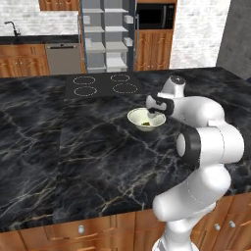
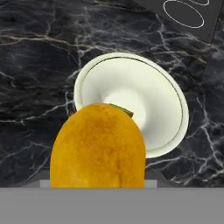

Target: Retrieve the kiwi and mango from the fridge and place them into the bowl on the dining table.

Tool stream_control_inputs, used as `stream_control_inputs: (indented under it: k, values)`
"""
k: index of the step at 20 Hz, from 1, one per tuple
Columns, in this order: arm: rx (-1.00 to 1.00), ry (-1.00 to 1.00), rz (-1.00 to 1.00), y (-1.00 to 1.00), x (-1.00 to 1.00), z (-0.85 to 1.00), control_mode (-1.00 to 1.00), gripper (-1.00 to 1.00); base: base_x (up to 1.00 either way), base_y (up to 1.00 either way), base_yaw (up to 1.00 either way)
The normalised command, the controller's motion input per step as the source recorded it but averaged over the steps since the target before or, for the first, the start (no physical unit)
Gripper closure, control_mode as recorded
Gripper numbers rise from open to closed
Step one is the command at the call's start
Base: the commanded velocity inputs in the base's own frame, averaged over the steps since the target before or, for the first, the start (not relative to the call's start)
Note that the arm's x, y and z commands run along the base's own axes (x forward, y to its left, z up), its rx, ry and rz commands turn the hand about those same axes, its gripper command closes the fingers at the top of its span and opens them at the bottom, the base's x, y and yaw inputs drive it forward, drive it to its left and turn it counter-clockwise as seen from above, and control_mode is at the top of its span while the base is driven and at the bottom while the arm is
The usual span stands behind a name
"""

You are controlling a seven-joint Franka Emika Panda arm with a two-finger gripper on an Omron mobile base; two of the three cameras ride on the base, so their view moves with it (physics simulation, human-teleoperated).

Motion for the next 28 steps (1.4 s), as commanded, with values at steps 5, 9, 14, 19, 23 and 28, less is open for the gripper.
stream_control_inputs:
  k: [5, 9, 14, 19, 23, 28]
  values:
    - [0.00, 0.03, 0.00, 0.00, 0.44, -0.24, -1.00, 1.00, 0.00, 0.00, 0.00]
    - [0.00, 0.02, 0.00, 0.00, 0.45, -0.17, -1.00, 1.00, 0.00, 0.00, 0.00]
    - [0.00, 0.02, 0.00, 0.00, 0.42, -0.17, -1.00, 1.00, 0.00, 0.00, 0.00]
    - [0.00, 0.05, 0.00, 0.00, 0.26, -0.30, -1.00, 1.00, 0.00, 0.00, 0.00]
    - [0.00, 0.06, 0.00, 0.00, 0.23, -0.36, -1.00, 1.00, 0.00, 0.00, 0.00]
    - [0.00, 0.03, 0.00, 0.00, 0.44, -0.15, -1.00, -1.00, 0.00, 0.00, 0.00]
